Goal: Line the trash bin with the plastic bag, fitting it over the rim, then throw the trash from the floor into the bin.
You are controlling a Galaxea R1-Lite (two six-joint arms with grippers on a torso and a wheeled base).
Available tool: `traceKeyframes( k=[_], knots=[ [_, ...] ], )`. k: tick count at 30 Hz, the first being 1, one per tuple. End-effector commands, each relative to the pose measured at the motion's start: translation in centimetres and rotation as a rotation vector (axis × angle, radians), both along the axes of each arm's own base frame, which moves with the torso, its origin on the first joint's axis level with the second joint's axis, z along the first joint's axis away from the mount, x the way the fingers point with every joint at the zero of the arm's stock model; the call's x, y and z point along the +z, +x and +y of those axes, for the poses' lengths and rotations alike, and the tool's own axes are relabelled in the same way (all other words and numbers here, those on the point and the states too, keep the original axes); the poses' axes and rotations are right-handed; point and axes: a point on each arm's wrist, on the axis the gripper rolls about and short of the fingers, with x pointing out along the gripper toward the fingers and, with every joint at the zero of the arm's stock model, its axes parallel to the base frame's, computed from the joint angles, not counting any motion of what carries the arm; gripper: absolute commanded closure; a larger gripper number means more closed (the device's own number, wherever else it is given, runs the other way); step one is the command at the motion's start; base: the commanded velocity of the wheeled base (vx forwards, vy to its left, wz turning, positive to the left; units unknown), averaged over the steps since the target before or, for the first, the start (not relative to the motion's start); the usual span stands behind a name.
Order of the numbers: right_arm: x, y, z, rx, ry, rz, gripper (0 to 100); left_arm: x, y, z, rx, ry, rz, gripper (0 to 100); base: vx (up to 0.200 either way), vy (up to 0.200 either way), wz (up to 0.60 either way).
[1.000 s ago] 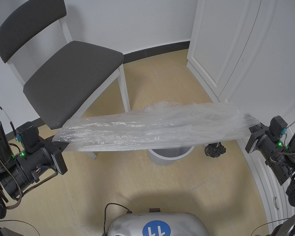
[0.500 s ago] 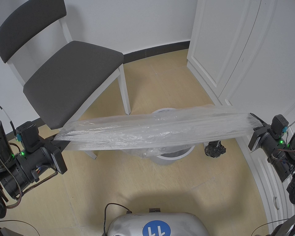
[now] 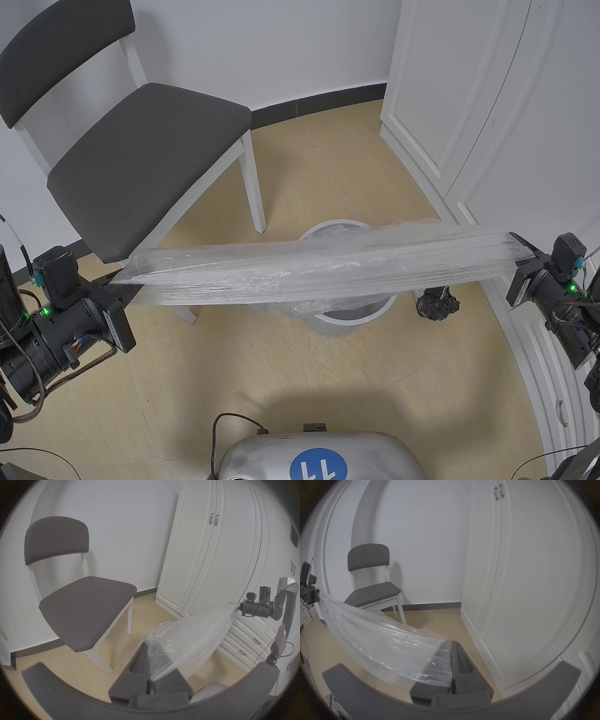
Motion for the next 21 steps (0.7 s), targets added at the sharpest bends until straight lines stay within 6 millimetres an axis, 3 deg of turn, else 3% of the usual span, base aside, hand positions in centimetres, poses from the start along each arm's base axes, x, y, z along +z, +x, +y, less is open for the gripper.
traceKeyframes(
  k=[1,15,21],
  knots=[
    [-0.1,0.1,-0.4,-0.023,-0.006,0.018,100,0.0,0.1,0.3,0.011,0.000,-0.001,100,0.000,0.000,0.00],
    [0.9,-0.3,-0.5,-0.022,0.016,0.042,100,0.3,0.2,0.2,0.004,-0.009,-0.009,100,0.000,0.000,0.00],
    [2.5,0.7,0.1,-0.003,0.156,0.061,100,1.5,0.9,-0.3,-0.001,-0.122,0.002,100,0.000,0.000,0.00]
  ],
)
